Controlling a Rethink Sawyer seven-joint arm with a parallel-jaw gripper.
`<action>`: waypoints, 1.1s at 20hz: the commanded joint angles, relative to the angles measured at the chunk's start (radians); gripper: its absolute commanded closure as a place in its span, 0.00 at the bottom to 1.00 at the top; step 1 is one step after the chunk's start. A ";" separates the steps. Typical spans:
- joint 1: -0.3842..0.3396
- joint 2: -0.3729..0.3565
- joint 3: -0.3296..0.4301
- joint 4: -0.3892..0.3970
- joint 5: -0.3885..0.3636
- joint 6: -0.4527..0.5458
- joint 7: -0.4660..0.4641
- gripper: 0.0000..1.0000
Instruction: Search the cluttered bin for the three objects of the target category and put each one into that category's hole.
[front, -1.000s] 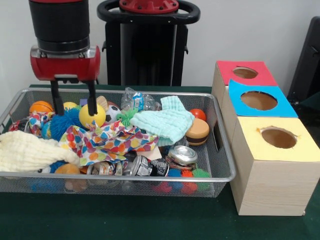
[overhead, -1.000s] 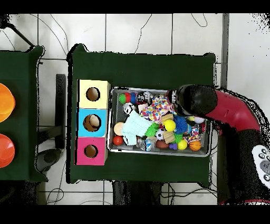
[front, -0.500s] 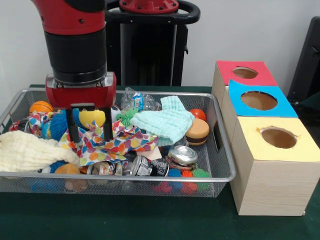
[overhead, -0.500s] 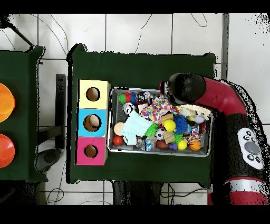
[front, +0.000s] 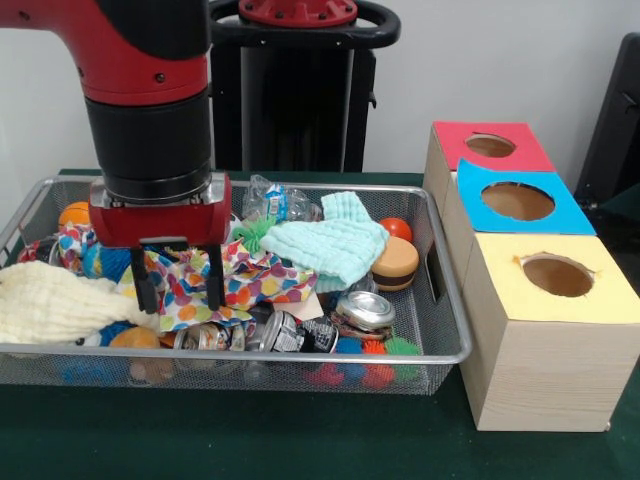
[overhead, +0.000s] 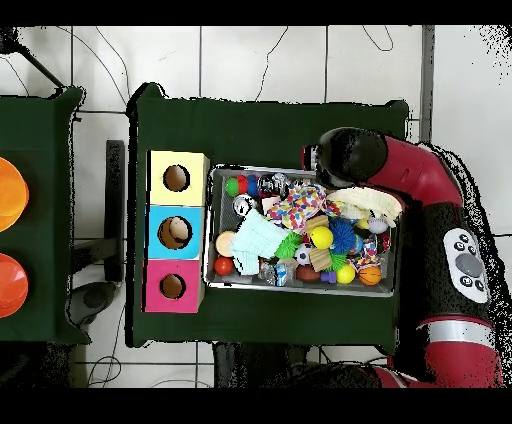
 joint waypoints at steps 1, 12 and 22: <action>-0.003 0.024 0.046 -0.038 0.025 0.098 0.052 0.00; -0.006 0.010 0.043 -0.017 0.030 0.090 0.052 0.00; -0.011 0.004 0.042 -0.015 0.034 0.099 0.040 0.00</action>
